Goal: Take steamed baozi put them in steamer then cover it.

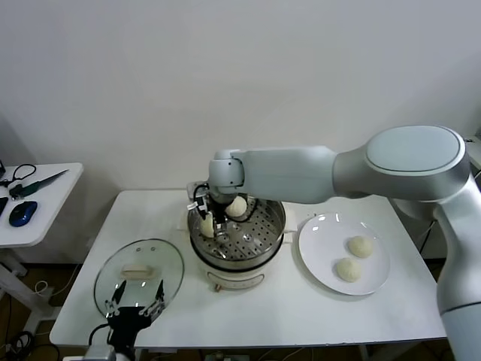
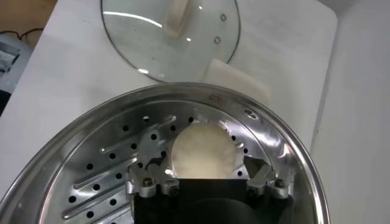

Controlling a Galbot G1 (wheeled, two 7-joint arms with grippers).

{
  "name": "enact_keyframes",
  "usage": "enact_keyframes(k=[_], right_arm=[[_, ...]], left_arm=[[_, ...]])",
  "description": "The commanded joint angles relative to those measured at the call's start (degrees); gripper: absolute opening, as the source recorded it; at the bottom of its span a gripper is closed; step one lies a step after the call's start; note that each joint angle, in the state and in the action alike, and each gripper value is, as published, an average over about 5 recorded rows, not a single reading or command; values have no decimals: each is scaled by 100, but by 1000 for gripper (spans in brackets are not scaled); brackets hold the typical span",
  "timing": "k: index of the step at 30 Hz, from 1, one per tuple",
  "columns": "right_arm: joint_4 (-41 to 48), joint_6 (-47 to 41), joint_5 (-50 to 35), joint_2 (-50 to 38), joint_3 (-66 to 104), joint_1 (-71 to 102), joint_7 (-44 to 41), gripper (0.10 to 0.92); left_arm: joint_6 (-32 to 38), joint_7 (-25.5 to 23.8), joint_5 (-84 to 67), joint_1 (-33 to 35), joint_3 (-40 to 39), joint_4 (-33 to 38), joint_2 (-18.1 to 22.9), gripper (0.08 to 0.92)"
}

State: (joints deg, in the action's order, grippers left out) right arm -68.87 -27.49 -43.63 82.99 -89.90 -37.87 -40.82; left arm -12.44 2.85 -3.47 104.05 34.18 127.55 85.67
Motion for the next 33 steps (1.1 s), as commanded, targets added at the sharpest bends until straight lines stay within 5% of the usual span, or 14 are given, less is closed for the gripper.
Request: enact_keyframes(k=[1,7,16,33], right_arm=[[-526,606,-141,-1020,-130,-742,-657,822],[-1153,1252,-265,-2632,-1190,-1933,-1628,823],[-1603,1391,1087,-4430,-1903,-1462,-1498,823],[-792,1202,2441,-4872,151,1363,-1263,823]], left_arm=[[-8,-2,22,0,-16,2,7,823],[-29,-77,74,15,-58,3,-31,823],[-61,-139,170,45,-82,3,-43,823],[65,-92,281,216,-17,5,-3,823]])
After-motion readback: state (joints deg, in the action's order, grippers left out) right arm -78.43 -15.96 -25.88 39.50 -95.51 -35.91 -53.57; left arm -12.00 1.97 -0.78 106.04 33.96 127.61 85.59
